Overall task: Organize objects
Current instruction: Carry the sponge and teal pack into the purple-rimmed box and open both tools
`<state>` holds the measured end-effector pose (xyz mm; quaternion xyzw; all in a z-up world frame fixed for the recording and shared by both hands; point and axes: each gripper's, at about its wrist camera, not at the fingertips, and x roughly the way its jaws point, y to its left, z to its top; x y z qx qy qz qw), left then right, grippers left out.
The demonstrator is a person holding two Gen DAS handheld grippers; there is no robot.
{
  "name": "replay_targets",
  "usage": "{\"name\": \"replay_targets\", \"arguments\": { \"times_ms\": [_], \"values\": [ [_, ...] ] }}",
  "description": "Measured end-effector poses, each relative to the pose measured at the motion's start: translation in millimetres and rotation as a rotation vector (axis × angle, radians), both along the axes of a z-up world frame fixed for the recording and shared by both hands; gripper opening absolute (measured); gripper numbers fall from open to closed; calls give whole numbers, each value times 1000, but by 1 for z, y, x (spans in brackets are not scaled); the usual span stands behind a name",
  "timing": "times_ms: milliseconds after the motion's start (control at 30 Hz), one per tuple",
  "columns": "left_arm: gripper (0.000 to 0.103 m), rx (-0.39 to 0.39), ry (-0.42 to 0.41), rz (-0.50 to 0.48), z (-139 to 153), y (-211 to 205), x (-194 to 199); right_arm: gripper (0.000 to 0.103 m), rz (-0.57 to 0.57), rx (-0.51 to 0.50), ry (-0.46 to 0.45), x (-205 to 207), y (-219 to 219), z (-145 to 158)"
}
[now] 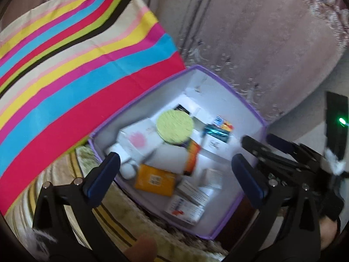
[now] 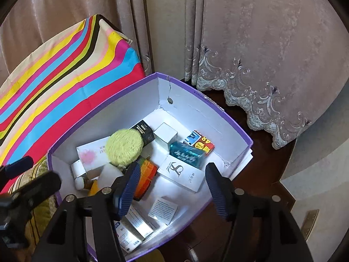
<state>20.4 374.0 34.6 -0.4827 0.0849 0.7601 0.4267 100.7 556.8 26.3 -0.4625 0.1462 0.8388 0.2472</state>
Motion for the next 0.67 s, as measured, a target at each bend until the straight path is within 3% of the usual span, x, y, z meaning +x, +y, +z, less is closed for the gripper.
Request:
{"name": "replay_targets", "arguments": {
  "times_ms": [133, 233, 500, 667],
  "values": [
    [102, -91, 73, 32, 2, -1, 11, 63, -5, -5, -4, 11, 0, 2],
    [102, -73, 40, 29, 2, -3, 9, 63, -9, -4, -7, 18, -2, 3],
    [102, -76, 35, -8, 1, 4, 17, 63, -21, -16, -8, 23, 1, 3],
    [103, -38, 37, -18, 4, 6, 21, 63, -23, -16, -9, 23, 2, 2]
  ]
}}
